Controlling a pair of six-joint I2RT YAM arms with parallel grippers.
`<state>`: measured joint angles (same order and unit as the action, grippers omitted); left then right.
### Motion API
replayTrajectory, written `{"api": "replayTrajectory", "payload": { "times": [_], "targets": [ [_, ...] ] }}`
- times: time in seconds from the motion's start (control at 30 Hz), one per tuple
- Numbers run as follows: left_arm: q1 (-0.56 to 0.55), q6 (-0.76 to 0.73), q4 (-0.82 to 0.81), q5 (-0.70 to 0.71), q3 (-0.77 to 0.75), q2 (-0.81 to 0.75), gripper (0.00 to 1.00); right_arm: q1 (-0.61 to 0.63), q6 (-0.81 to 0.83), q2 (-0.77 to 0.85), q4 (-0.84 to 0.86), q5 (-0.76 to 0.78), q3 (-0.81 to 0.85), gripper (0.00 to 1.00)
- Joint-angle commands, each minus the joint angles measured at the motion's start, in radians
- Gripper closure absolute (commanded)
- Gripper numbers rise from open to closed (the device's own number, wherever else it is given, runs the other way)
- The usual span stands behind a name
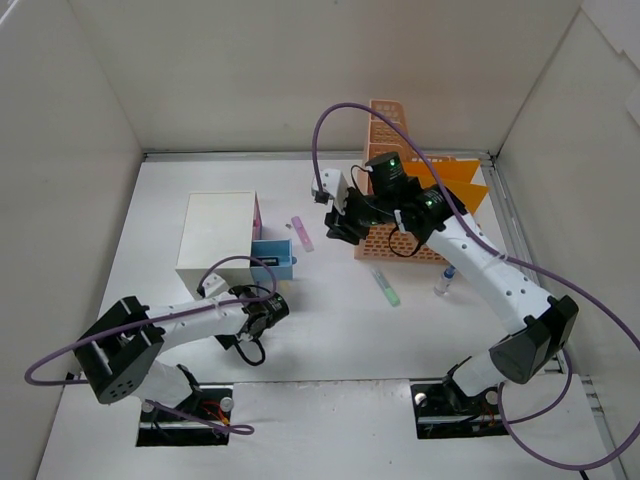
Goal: Organize the desk
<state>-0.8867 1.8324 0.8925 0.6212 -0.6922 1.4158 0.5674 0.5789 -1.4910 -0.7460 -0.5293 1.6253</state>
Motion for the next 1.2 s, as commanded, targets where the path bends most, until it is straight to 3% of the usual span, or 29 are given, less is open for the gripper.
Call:
{"api": "replayTrajectory", "payload": {
  "times": [0.0,0.27,0.6,0.73,0.87,1.03,1.17],
  "targets": [
    [0.006,0.022,0.066,0.006,-0.053,0.011,0.52,-0.011,-0.004,0.055,0.062,-0.035,0.011,0.65],
    [0.006,0.018,0.135,0.003,-0.133,0.129,0.59,-0.035,0.001,0.071,0.062,-0.052,0.021,0.65],
    [-0.029,-0.027,0.049,0.023,-0.148,0.072,0.64,-0.075,0.001,0.087,0.062,-0.074,0.013,0.65],
    [-0.054,-0.007,0.059,0.028,-0.205,0.069,0.62,-0.083,0.002,0.092,0.06,-0.078,0.002,0.64],
    [-0.054,0.056,-0.021,-0.009,-0.161,-0.01,0.55,-0.084,0.006,0.095,0.062,-0.077,-0.011,0.64],
    [-0.054,0.18,0.02,-0.026,-0.15,-0.032,0.45,-0.093,0.009,0.097,0.063,-0.08,-0.025,0.64],
    [-0.009,0.237,-0.035,-0.09,-0.086,-0.04,0.45,-0.1,0.01,0.1,0.062,-0.081,-0.028,0.64]
  ]
}}
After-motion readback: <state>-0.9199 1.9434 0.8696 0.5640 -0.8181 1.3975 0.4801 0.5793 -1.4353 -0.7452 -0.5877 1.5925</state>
